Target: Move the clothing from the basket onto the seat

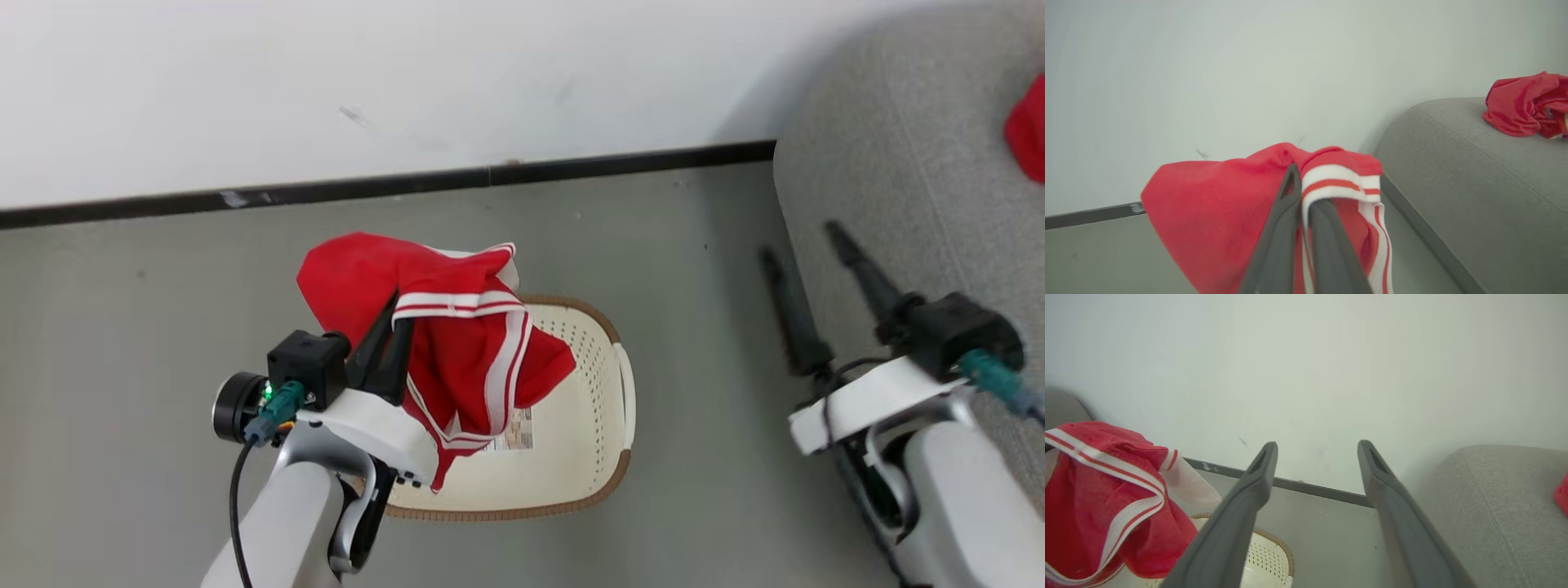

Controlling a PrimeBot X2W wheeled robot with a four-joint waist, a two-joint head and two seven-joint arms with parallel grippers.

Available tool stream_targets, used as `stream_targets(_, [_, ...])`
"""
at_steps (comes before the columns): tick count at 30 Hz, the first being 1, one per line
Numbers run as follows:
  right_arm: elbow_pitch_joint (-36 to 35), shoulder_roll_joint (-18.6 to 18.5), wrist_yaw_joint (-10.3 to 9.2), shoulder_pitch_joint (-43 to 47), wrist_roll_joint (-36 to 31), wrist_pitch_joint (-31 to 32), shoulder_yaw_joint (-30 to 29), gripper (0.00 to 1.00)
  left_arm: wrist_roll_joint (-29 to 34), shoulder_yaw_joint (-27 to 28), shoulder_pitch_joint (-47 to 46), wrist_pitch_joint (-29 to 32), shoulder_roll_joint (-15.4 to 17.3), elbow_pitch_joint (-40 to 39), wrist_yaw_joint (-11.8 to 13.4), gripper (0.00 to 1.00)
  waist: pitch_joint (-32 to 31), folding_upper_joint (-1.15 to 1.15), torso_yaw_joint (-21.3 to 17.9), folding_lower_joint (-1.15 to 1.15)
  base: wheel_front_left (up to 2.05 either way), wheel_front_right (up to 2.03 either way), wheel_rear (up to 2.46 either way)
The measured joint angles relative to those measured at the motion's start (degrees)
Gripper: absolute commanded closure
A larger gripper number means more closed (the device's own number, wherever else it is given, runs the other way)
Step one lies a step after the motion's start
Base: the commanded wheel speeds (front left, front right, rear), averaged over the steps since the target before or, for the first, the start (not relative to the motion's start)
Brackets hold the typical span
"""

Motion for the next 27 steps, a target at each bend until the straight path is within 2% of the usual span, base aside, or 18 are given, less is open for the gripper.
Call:
stream_targets(8, [0.90, -0.73, 0.00, 1.06, -0.01, 0.01, 11.16, 0.00, -0.40, -1.67, 3.28, 3.32, 0.57, -4.09, -0.41, 1.00, -5.59, 0.00, 1.01, 0.00, 0.00, 0.00, 0.00])
stream_targets(22, [2.74, -1.44, 0.00, 1.66, 0.21, 0.01, 26.11, 0.00, -0.59, -5.17, 8.82, 9.02, 1.02, -11.12, -0.30, 1.00, -12.60, 0.00, 2.92, 0.00, 0.00, 0.00, 0.00])
stream_targets(27, [3.08, -2.11, 0.00, 1.43, 0.21, 0.00, 29.64, 0.00, -0.58, -6.55, 10.05, 11.49, 1.23, -13.56, -0.22, 1.00, -14.22, 0.00, 3.70, 0.00, 0.00, 0.00, 0.00])
